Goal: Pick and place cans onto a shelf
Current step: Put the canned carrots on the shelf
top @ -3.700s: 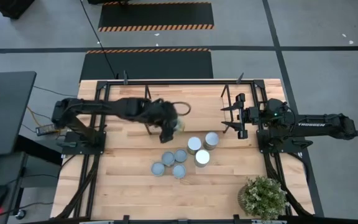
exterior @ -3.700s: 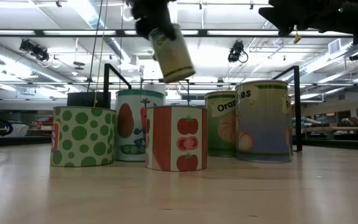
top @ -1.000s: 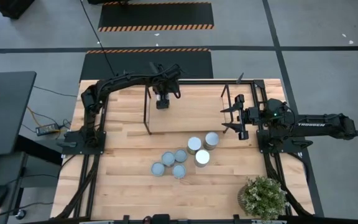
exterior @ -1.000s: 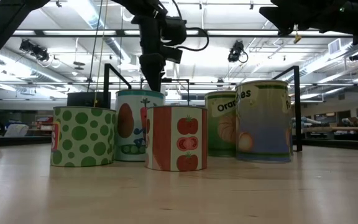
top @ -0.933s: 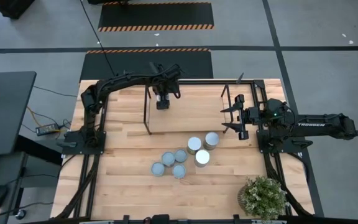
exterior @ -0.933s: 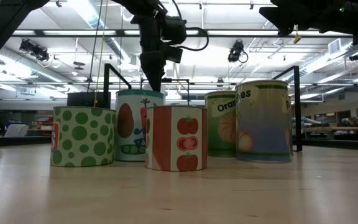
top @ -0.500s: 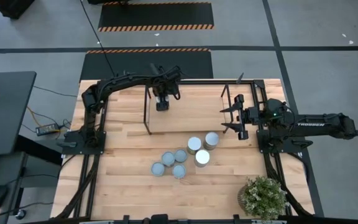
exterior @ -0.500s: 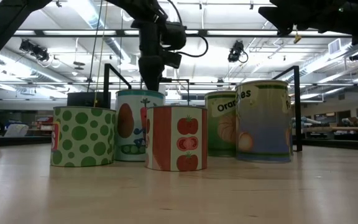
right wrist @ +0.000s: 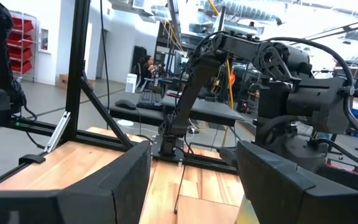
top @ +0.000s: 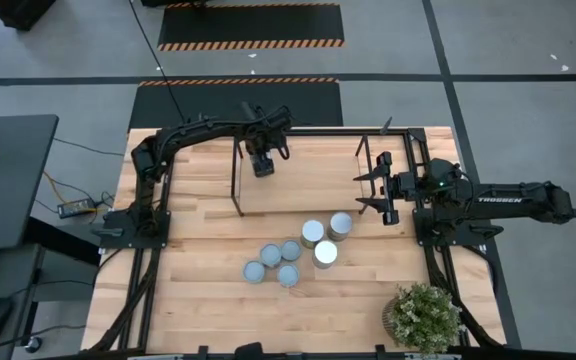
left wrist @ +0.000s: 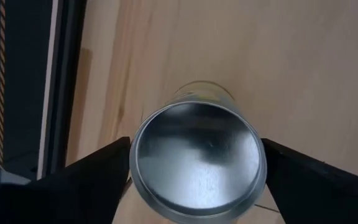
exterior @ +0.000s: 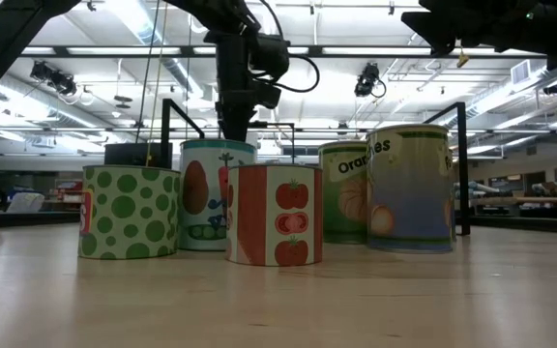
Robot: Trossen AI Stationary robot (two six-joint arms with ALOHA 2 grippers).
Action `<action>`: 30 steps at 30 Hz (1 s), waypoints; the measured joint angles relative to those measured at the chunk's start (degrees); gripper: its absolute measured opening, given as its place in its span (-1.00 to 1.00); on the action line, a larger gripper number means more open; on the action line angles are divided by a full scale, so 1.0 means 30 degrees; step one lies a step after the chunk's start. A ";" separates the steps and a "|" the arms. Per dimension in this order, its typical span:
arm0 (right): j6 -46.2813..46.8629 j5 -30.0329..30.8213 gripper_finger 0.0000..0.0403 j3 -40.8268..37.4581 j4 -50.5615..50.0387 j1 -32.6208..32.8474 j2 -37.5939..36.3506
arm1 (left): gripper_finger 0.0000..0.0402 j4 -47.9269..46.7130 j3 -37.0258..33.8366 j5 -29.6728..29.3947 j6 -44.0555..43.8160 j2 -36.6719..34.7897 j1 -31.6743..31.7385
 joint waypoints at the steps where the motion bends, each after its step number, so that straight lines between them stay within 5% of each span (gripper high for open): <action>1: 0.0000 0.0000 0.22 0.0000 -0.0002 0.0000 0.0000 | 0.71 -0.0008 0.0000 -0.0021 -0.0381 0.0000 -0.0007; 15: 0.0000 0.0000 0.22 0.0000 -0.0002 0.0000 0.0000 | 0.72 -0.0211 0.0007 -0.0074 -0.3377 -0.0007 0.0001; 30: 0.0000 0.0000 0.22 0.0000 -0.0002 0.0000 0.0000 | 0.76 -0.0272 0.0671 -0.0312 -0.1788 -0.0007 -0.0050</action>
